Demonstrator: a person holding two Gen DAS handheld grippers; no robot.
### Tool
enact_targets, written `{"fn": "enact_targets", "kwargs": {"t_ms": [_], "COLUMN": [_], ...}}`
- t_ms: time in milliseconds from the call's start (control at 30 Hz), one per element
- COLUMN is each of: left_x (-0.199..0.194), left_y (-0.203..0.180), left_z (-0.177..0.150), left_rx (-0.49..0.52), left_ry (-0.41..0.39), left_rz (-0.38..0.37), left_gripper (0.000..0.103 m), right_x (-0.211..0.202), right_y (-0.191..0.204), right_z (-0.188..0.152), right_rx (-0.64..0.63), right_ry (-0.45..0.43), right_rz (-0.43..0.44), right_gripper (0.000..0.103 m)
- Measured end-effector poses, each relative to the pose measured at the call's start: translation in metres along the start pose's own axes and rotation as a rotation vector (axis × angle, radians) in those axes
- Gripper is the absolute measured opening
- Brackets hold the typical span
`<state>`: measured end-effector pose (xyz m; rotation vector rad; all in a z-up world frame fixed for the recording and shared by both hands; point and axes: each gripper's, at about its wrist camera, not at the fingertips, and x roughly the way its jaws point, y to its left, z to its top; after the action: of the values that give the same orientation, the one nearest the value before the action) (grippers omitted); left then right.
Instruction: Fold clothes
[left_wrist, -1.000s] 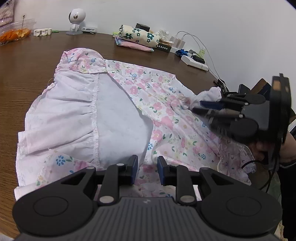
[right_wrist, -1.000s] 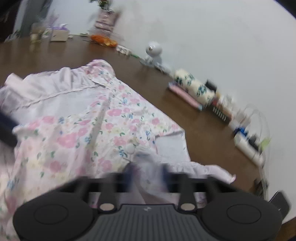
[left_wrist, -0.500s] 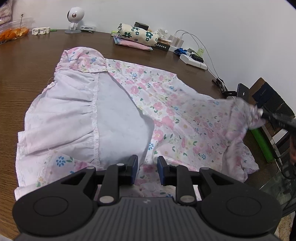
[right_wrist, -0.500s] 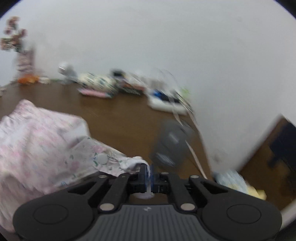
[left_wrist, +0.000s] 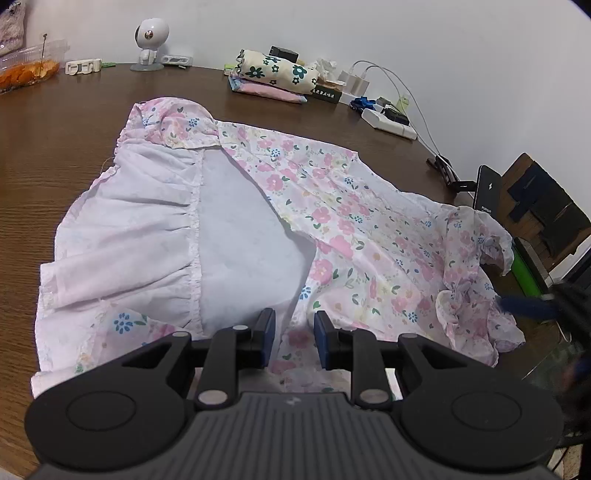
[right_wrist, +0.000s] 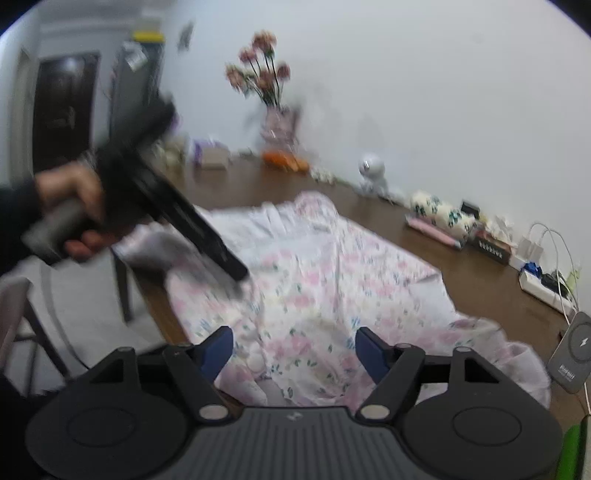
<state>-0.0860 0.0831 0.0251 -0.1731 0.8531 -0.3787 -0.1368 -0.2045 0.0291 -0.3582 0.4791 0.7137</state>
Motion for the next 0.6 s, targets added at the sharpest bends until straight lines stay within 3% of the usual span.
{"fn": "enact_targets", "kwargs": {"t_ms": [33, 67, 100, 133, 167, 267, 467, 600], "left_x": [0.000, -0.001, -0.001, -0.001, -0.001, -0.002, -0.005, -0.008], "left_y": [0.001, 0.002, 0.003, 0.004, 0.005, 0.009, 0.016, 0.021], "left_z": [0.000, -0.001, -0.001, -0.001, -0.001, -0.001, -0.002, -0.003], "left_rx": [-0.001, -0.003, -0.004, -0.006, -0.008, -0.013, -0.013, -0.019], "left_ry": [-0.001, -0.003, -0.004, -0.005, -0.007, -0.008, -0.011, -0.019], "left_rz": [-0.002, -0.004, -0.008, -0.010, -0.013, -0.017, -0.013, -0.009], "left_gripper": [0.024, 0.024, 0.024, 0.024, 0.024, 0.024, 0.022, 0.022], "right_x": [0.010, 0.018, 0.023, 0.027, 0.022, -0.005, -0.074, -0.089], "right_y": [-0.003, -0.008, -0.012, -0.016, -0.020, -0.034, -0.087, -0.090], "right_z": [-0.002, -0.004, -0.007, -0.009, -0.013, -0.025, -0.059, -0.071], "right_rx": [0.038, 0.086, 0.128, 0.169, 0.200, 0.299, 0.602, 0.637], "right_ry": [0.017, 0.038, 0.073, 0.103, 0.092, 0.041, -0.016, 0.009], "right_rz": [-0.018, -0.031, -0.037, -0.044, -0.056, -0.170, -0.517, -0.657], "right_gripper": [0.066, 0.053, 0.022, 0.005, 0.001, 0.001, 0.000, 0.008]}}
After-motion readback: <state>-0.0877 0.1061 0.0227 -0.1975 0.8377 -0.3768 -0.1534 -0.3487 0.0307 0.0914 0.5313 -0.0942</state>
